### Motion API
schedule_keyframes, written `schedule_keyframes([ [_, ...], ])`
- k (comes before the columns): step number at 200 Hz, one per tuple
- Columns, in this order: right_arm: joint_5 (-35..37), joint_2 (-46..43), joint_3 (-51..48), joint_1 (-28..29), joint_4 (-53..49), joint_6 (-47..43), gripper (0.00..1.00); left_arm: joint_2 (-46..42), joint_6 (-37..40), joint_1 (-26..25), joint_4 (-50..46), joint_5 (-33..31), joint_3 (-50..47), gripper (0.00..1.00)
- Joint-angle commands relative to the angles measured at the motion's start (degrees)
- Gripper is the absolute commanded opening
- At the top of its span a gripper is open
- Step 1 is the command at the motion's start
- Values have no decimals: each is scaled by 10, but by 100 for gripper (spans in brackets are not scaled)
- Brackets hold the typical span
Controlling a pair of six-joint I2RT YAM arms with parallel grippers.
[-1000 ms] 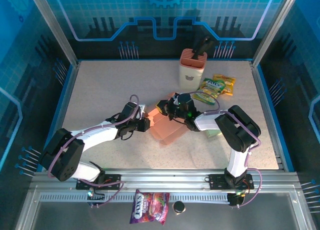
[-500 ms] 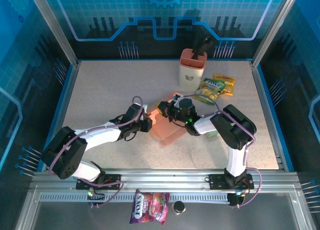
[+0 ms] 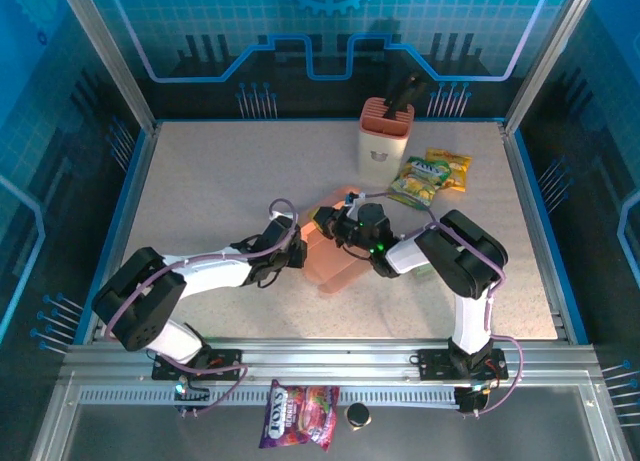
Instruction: Fold the paper box
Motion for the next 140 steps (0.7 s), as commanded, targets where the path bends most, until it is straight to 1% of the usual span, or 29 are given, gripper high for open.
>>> schedule_keyframes([
  [1, -3, 27, -22, 8, 3, -29, 0, 5, -17, -2, 7, -37, 15, 27],
  [54, -2, 36, -27, 9, 15, -22, 0, 23, -24, -6, -6, -53, 34, 28],
  [90, -3, 34, -26, 10, 14, -18, 0, 39, -39, -9, -11, -80, 49, 27],
  [124, -4, 29, -26, 11, 8, -14, 0, 54, -49, -11, -5, -92, 54, 22],
  [140, -2, 28, -25, 11, 5, -12, 0, 60, -51, -11, 0, -93, 57, 17],
])
